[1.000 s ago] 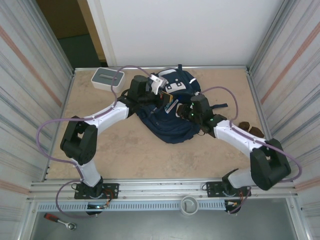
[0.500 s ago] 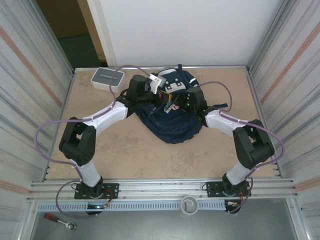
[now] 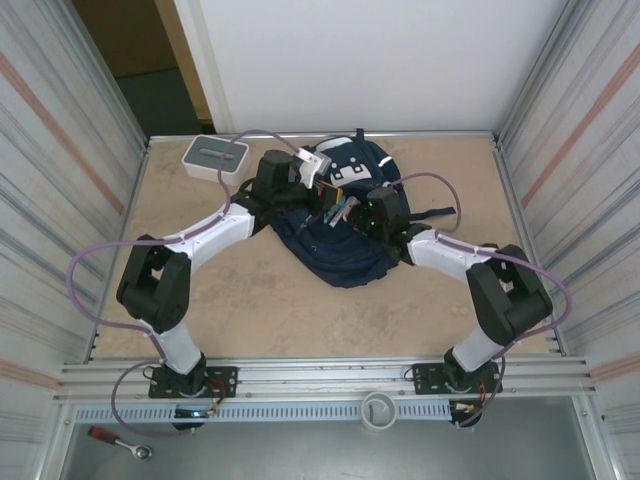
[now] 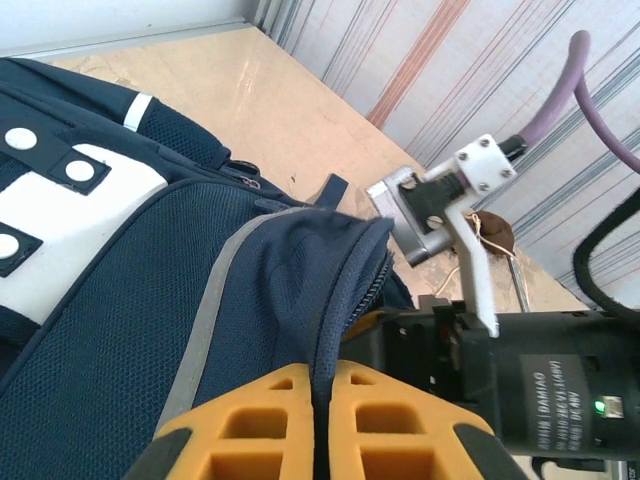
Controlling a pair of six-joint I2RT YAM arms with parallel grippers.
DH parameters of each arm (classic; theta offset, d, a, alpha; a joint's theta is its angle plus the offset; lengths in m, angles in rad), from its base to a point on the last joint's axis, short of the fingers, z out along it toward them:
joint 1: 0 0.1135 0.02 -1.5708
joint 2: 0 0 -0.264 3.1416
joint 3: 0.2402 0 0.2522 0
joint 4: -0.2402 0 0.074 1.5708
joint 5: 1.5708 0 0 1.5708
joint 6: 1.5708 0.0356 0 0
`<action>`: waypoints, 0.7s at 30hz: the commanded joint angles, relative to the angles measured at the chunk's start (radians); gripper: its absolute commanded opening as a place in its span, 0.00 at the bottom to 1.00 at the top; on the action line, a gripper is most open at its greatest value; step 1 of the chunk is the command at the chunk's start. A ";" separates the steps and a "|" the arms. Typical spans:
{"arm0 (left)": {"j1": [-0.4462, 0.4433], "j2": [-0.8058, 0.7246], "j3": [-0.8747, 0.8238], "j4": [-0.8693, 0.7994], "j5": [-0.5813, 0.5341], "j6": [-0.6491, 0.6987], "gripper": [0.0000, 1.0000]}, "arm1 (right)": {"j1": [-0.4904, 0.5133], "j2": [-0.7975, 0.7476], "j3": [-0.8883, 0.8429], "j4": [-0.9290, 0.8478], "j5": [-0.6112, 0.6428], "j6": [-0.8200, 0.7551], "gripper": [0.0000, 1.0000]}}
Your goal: Pack books, pencil case, and school supplies into a backpack
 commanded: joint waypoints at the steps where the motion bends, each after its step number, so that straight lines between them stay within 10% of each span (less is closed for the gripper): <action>1: 0.002 -0.050 0.006 0.042 0.037 -0.002 0.00 | 0.003 0.086 0.055 0.018 0.027 0.009 0.19; 10: 0.002 -0.040 0.009 0.026 0.032 -0.002 0.00 | -0.003 0.124 0.087 0.128 -0.072 0.000 0.31; 21: -0.005 0.004 -0.025 0.037 0.024 -0.002 0.00 | -0.011 -0.199 -0.114 -0.084 -0.001 -0.129 0.55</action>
